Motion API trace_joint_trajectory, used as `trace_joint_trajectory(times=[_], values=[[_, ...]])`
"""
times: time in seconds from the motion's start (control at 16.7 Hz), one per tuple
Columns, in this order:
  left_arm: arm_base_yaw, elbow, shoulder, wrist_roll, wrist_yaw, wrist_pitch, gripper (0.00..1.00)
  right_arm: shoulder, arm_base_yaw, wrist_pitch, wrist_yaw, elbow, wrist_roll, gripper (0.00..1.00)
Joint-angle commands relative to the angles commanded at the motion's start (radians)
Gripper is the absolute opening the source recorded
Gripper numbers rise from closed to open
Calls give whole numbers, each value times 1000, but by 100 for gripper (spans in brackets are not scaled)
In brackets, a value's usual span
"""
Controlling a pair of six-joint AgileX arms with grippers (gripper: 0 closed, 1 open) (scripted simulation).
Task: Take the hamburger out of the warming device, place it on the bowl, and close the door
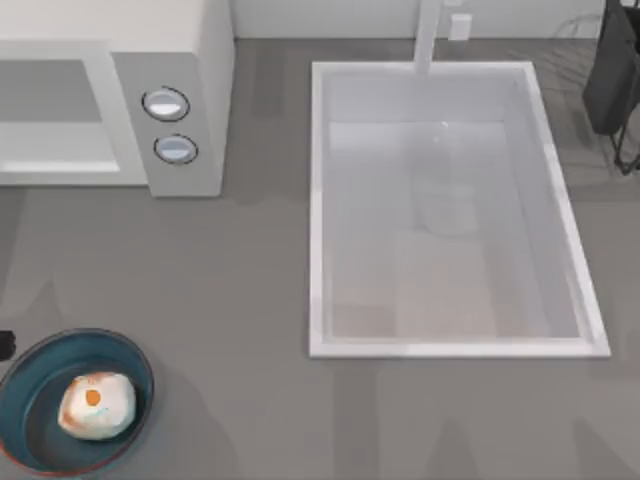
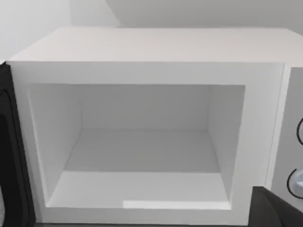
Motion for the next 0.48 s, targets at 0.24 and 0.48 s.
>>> trace_joint_trajectory(times=[0.24, 0.48], values=[[28, 24, 45, 1, 28, 23, 0, 0, 0, 0, 0, 0, 0, 100], [41, 20, 36, 1, 42, 16, 0, 0, 0, 0, 0, 0, 0, 100]])
